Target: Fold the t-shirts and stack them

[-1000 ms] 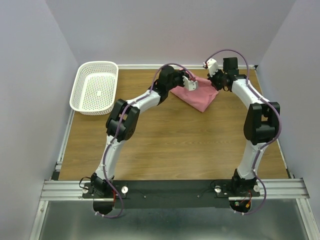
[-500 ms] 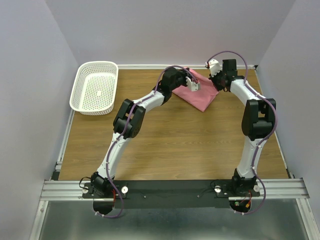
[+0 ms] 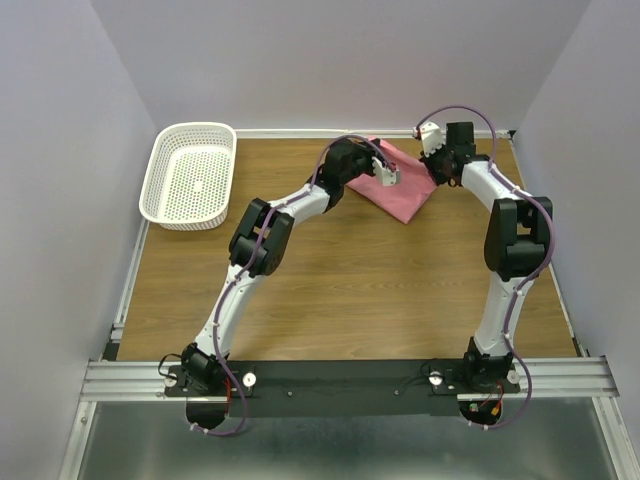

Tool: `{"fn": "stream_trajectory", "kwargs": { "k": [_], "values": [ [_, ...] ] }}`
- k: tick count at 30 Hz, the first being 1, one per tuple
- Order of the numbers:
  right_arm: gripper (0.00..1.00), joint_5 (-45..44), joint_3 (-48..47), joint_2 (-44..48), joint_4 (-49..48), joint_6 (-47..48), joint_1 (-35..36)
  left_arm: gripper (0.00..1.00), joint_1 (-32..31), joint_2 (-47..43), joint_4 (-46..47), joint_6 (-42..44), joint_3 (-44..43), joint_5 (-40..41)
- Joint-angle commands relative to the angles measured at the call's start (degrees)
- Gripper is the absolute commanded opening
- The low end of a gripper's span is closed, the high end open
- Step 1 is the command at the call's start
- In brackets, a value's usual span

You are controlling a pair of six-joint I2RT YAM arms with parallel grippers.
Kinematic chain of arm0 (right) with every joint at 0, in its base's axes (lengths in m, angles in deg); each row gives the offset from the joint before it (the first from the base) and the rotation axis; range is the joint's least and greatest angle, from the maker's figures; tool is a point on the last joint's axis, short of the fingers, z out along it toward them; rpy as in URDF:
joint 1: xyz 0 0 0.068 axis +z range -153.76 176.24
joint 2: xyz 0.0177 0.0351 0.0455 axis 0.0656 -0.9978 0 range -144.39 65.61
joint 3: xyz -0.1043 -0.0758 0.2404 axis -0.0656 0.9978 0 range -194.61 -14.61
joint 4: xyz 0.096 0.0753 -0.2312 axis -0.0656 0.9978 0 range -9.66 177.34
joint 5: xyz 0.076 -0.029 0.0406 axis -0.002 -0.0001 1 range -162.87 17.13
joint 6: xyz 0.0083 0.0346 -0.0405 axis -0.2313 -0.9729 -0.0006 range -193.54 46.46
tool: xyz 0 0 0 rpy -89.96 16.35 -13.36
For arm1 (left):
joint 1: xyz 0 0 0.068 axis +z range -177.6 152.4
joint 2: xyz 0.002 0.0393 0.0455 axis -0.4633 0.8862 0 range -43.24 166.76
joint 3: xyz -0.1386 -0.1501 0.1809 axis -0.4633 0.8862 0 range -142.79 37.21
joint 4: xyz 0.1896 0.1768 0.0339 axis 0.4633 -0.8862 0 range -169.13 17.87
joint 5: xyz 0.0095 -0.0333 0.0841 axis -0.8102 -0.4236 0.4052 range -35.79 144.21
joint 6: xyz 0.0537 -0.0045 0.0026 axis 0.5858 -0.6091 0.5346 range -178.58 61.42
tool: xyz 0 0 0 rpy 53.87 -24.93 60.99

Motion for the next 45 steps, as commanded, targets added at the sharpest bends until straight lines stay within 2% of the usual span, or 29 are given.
{"fn": "stream_trajectory", "kwargs": {
  "k": [1, 10, 12, 13, 14, 15, 16, 17, 18, 23, 26, 29, 30, 31, 32, 33, 34, 36, 37, 39, 40, 42, 45],
  "values": [
    [0.01, -2.08, 1.11, 0.99, -0.95, -0.72, -1.02, 0.0, -0.38, 1.19, 3.67, 0.52, -1.89, -1.43],
    [0.01, -2.96, 0.76, -0.15, -0.78, -0.8, -1.55, 0.0, -0.47, 1.9, 5.34, 0.26, -1.63, -0.99],
    [0.01, -3.05, 0.41, -1.03, -0.86, -1.07, -1.64, 0.0, -0.64, 1.81, 7.36, -2.19, -1.1, 0.59],
    [0.01, -3.05, 0.06, -1.38, -0.86, -1.15, -1.64, 0.12, -0.82, 1.72, 10.07, -3.16, -0.58, 2.34],
    [0.12, -3.05, -0.29, -1.91, -0.86, -1.59, -1.64, 0.23, -0.82, 1.72, 11.14, -4.74, -0.48, 3.31],
    [0.2, -3.22, -0.82, -3.13, -0.86, -1.94, -1.55, 0.54, -0.91, 1.55, 12.19, -6.49, -0.57, 4.36],
    [0.26, -3.23, -2.04, -3.66, -0.86, -2.47, -1.55, 0.75, -0.91, 1.46, 14.2, -9.99, -0.83, 7.07],
    [0.41, -3.31, -2.58, -4.19, -0.95, -3.34, -1.64, 0.9, -0.91, 0.67, 15.01, -11.51, -0.92, 8.4],
    [0.46, -3.84, -3.19, -4.81, -1.04, -3.96, -1.64, 0.95, -0.82, 0.06, 15.8, -12.65, -0.92, 9.64],
    [0.57, -8.31, -6.35, -6.13, -3.06, -10.28, -2.43, 0.97, -0.82, -7.65, 18.27, -18.19, 2.76, 17.72],
    [0.57, -7.18, -6.01, -4.03, -3.5, -12.57, -3.14, 0.98, -0.65, -15.46, 18.27, -23.18, 9.08, 22.56],
    [0.57, 0.36, -3.73, -0.26, -3.33, -12.67, -3.14, 0.98, -0.21, -23.55, 14.41, -30.39, 15.76, 24.76],
    [0.57, 2.64, -1.46, 0.89, -3.33, -12.41, -3.14, 0.98, 0.23, -25.33, 12.4, -38.34, 16.73, 25.29],
    [0.57, 10.58, -0.14, 1.86, -2.98, -11.97, -4.35, 0.98, 0.58, -26.65, 5.42, -42.16, 17.0, 24.51],
    [0.57, 13.01, 1.01, 3.52, -3.06, -14.14, -4.89, 0.98, 0.93, -28.84, 1.69, -49.33, 16.92, 23.63],
    [0.64, 15.9, 1.8, 3.62, -2.71, -15.64, -5.24, 0.97, 1.11, -29.82, -1.48, -49.4, 17.01, 22.84],
    [0.68, 25.5, 2.07, 3.54, -0.27, -16.61, -6.03, 0.94, 1.63, -30.7, -7.25, -54.88, 17.53, 20.4],
    [0.7, 34.09, 2.95, 3.28, 1.68, -19.42, -6.04, 0.89, 2.08, -33.34, -10.9, -59.49, 19.02, 18.53],
    [0.7, 41.35, 4.26, 3.45, 2.82, -20.22, -6.04, 0.84, 2.25, -34.22, -12.48, -62.9, 21.12, 15.83],
    [0.66, 40.29, 5.15, 3.54, 2.65, -27.84, -6.04, 0.81, 2.52, -38.34, -14.6, -65.3, 24.46, 11.77],
    [0.66, 33.93, 6.11, 3.88, 2.56, -30.74, -6.12, 0.8, 2.43, -40.18, -15.04, -66.62, 28.22, 10.98],
    [0.69, 25.81, 7.6, 4.59, 2.3, -38.02, -6.12, 0.8, 2.52, -46.77, -14.87, -66.63, 32.45, 11.58],
    [0.78, 14.39, 12.35, 6.52, -1.64, -46.75, -6.12, 0.8, 2.52, -57.14, -13.12, -68.83, 44.21, 12.55]
  ]
}}
